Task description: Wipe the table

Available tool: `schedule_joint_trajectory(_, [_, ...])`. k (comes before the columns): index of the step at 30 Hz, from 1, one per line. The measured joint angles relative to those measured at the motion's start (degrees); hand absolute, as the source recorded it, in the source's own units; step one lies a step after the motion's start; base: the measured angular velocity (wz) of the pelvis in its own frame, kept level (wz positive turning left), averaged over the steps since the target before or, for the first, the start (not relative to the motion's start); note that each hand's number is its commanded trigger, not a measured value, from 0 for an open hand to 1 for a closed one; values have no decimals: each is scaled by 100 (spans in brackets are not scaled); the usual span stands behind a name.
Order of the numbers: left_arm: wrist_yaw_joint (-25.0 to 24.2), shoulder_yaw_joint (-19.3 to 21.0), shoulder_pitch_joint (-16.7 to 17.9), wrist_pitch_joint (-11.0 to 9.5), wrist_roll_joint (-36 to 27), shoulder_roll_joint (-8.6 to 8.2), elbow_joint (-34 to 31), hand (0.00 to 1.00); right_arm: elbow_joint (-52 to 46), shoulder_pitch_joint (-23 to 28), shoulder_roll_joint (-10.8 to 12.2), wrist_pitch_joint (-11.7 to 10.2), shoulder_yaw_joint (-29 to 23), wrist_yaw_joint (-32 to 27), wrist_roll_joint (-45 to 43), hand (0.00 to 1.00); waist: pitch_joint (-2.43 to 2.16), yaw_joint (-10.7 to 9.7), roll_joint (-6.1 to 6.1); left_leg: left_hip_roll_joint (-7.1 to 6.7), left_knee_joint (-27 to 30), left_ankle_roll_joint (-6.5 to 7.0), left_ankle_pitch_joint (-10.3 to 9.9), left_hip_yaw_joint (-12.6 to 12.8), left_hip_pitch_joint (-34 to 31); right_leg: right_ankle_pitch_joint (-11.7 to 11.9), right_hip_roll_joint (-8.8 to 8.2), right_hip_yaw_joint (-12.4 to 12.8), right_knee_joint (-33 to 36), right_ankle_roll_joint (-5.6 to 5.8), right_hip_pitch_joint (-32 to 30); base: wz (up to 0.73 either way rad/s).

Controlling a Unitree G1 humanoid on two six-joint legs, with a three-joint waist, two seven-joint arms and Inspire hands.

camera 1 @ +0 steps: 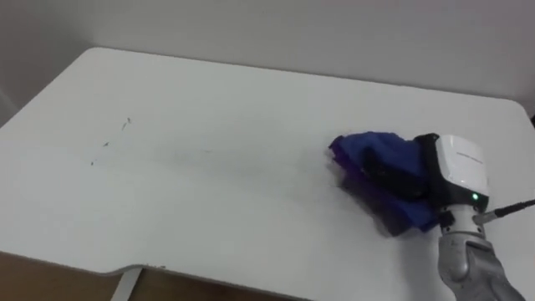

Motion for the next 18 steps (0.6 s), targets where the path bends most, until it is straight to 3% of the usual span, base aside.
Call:
schedule_joint_trajectory(7, [41,-5,-97,-2,5,-20,-35,0,-412,0,0,-19,-187,-197,39,0,13,-151,-129,4,-65,7,-12,156,110,1,0,79,-5,3,31,-6])
schedule_joint_trajectory(18, [45,5,-98,6,-5,-40,-8,0,-784,5,59,6,-275,-141,-170,0,29,-103,-89,3,-80,23,-51,369,193,14,4,301,12,22,6,-9])
